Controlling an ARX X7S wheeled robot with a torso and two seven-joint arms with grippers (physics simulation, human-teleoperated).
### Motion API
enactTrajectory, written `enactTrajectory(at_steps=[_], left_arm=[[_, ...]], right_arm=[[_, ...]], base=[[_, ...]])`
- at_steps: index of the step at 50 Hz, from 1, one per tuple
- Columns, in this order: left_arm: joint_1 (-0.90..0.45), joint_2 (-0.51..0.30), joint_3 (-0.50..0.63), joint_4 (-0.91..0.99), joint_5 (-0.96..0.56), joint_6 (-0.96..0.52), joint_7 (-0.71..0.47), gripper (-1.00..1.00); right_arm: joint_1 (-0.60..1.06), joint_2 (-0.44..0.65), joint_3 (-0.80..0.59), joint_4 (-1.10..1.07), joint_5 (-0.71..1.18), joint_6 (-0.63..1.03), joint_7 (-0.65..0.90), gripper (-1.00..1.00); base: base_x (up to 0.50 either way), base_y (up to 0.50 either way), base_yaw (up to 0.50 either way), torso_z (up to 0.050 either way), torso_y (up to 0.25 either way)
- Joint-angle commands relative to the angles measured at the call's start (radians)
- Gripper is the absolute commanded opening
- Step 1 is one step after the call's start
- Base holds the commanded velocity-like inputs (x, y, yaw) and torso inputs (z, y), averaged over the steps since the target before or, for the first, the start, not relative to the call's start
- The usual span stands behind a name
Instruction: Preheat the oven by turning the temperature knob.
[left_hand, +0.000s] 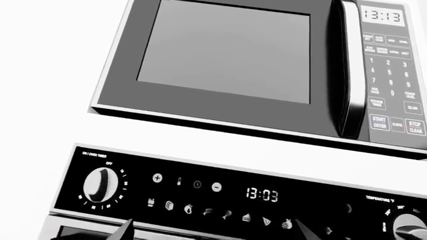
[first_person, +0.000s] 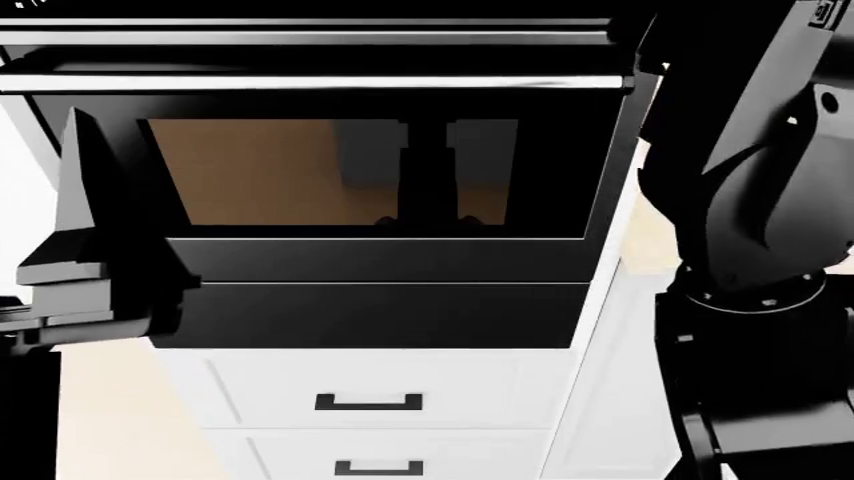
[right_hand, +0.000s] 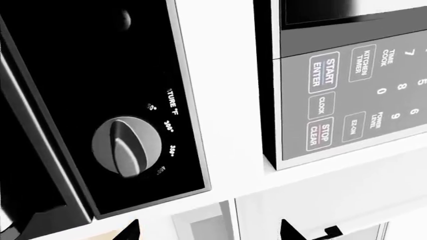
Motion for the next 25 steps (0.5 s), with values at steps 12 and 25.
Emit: enactTrajectory(at_steps=[12,25], left_arm=[[0.035,0.017,-0.001,-0.090,-0.035,0.053,0.040,1.00],[0.045,0.024,-0.004,-0.102,-0.034,0.050,0.045,1.00]], right_arm=[[0.041,-0.041,-0.023,0.145,0.105,-0.053,0.132,1.00],[0.015,-0.050,-0.034,0.158,0.148,-0.059,0.155,1.00]], base=[[0.00,0.00,0.00,0.000,0.000],[0.00,0.00,0.00,0.000,0.000]])
